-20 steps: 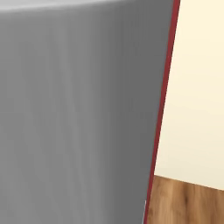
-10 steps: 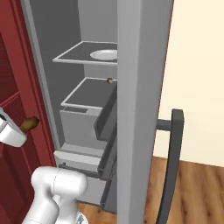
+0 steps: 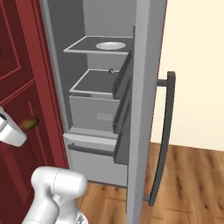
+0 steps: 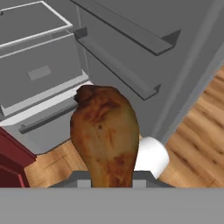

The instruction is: Retrieve the chicken drumstick from the fridge and place it on the saucepan with marinade on the stove.

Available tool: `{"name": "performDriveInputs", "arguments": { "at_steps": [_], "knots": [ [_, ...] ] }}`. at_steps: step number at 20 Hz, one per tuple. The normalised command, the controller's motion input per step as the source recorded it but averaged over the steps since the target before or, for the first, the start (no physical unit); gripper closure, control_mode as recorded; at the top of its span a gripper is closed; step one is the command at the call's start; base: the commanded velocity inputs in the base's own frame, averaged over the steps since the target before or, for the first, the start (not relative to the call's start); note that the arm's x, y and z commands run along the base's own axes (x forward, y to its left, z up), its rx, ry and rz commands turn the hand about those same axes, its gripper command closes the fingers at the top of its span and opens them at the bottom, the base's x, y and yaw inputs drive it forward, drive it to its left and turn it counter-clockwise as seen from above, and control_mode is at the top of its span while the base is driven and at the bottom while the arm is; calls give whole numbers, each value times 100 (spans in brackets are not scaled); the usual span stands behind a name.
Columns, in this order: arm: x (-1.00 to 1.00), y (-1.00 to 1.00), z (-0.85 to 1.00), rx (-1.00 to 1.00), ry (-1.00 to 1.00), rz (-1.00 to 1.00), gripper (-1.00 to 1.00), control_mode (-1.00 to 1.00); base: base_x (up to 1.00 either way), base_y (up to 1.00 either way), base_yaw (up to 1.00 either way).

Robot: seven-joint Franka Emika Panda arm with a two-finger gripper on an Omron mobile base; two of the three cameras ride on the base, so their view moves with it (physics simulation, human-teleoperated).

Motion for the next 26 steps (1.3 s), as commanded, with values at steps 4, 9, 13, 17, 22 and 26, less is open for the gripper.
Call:
{"name": "performDriveInputs", "arguments": {
  "at_steps": [4, 9, 13, 17, 22, 26],
  "knots": [
    [0, 0, 0, 0, 0, 0, 100, 100, -83, 0, -7],
    [0, 0, 0, 0, 0, 0, 100, 100, -81, 0, -4],
    [0, 0, 0, 0, 0, 0, 100, 100, -67, -5, 0],
    [0, 0, 0, 0, 0, 0, 100, 100, -52, -9, 0],
    [0, 0, 0, 0, 0, 0, 100, 100, -28, -14, 14],
    [0, 0, 0, 0, 0, 0, 100, 100, -2, -44, 45]
  ]
}}
